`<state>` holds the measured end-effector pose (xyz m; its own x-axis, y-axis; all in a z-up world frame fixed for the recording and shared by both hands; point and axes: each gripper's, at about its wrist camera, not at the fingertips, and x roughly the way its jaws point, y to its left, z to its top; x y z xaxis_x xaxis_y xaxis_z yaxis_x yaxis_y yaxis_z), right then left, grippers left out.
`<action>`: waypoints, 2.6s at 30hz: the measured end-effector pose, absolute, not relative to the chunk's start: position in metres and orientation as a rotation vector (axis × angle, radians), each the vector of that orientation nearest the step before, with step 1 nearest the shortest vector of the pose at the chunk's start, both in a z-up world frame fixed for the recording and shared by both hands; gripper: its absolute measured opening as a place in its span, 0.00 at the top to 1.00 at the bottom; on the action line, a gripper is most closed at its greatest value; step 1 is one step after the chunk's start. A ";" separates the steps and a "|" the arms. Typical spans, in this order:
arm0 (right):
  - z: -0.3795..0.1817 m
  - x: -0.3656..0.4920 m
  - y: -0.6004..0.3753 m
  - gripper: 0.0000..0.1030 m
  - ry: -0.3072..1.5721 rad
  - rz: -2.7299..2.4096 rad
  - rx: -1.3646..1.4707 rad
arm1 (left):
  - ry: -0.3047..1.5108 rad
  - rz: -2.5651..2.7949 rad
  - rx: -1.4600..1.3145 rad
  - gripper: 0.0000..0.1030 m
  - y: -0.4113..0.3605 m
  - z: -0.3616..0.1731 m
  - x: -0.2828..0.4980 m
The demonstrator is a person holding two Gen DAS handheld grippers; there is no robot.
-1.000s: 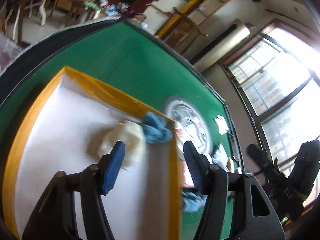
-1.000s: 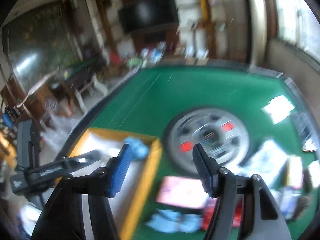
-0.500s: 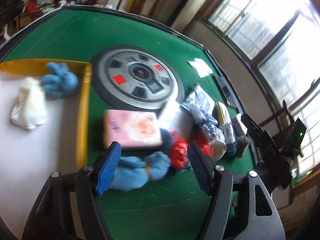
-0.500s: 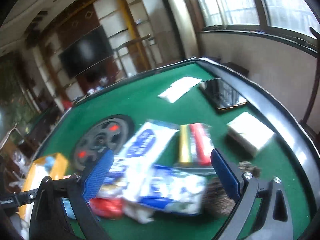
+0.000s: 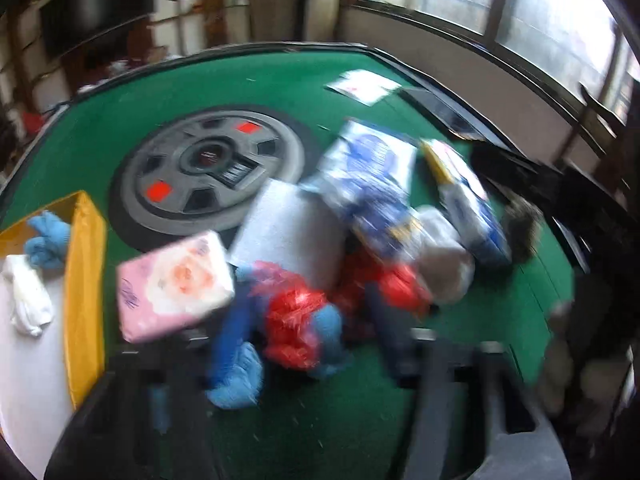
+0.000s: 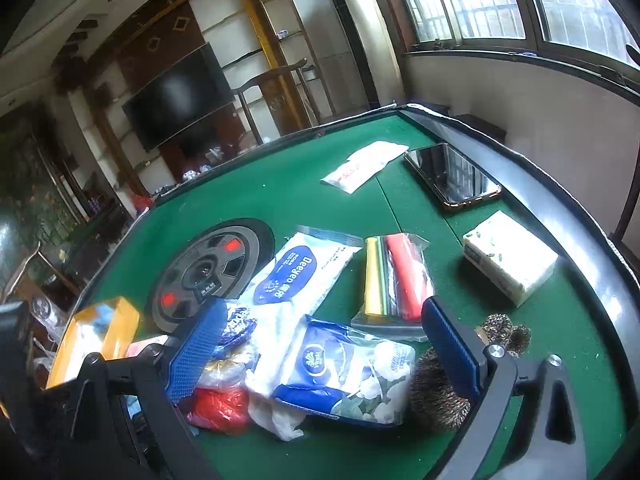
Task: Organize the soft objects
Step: 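Return left tool to the pile and grasp the red mesh bag, then place the red mesh bag in the tray with left tool while right tool grasps the blue-white snack bag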
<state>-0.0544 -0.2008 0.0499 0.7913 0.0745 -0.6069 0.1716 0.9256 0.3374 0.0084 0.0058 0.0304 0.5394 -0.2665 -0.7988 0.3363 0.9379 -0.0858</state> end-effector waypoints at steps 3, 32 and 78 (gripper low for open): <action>0.048 -0.053 -0.199 0.07 0.669 -0.056 0.388 | 0.952 -0.426 0.122 0.66 0.007 0.031 -0.003; 0.044 -0.059 -0.235 0.07 0.650 -0.094 0.551 | 0.952 -0.537 -0.114 0.72 0.030 0.033 -0.044; 0.043 0.012 -0.095 0.56 0.977 0.095 0.191 | 0.830 -0.170 -0.381 0.71 0.265 0.065 -0.064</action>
<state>0.0125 -0.0951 0.0434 0.5570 0.1662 -0.8137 0.0057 0.9790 0.2039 -0.0639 0.2649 0.0648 0.6661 -0.2935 -0.6857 -0.0010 0.9190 -0.3943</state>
